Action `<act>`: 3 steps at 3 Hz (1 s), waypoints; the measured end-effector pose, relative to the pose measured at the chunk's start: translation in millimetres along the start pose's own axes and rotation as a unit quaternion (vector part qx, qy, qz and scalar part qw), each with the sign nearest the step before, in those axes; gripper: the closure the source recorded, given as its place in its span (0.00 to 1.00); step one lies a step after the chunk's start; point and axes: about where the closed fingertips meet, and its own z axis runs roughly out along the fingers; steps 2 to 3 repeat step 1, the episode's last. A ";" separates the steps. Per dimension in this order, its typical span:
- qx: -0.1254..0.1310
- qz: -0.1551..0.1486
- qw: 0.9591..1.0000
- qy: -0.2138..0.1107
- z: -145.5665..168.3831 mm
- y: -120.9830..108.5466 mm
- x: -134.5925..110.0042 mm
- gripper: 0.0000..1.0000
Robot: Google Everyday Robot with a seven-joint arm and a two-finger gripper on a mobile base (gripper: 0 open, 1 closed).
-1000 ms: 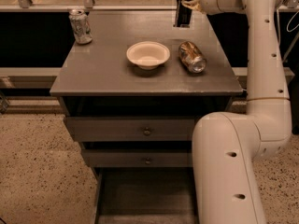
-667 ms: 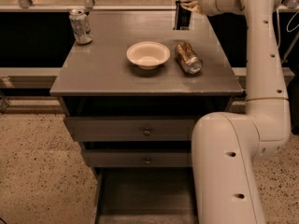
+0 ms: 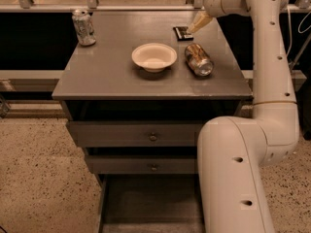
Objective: Pick rxbar chocolate from bottom drawer and place on counter
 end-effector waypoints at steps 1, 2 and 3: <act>0.000 0.000 1.000 0.000 0.0 0.0 0.0 0.00; 0.000 0.000 1.000 0.000 0.0 0.0 0.0 0.00; 0.000 0.000 1.000 0.000 0.0 0.0 0.0 0.00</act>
Offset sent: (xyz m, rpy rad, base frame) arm 0.0000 0.0000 0.0000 0.0000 0.0000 0.0000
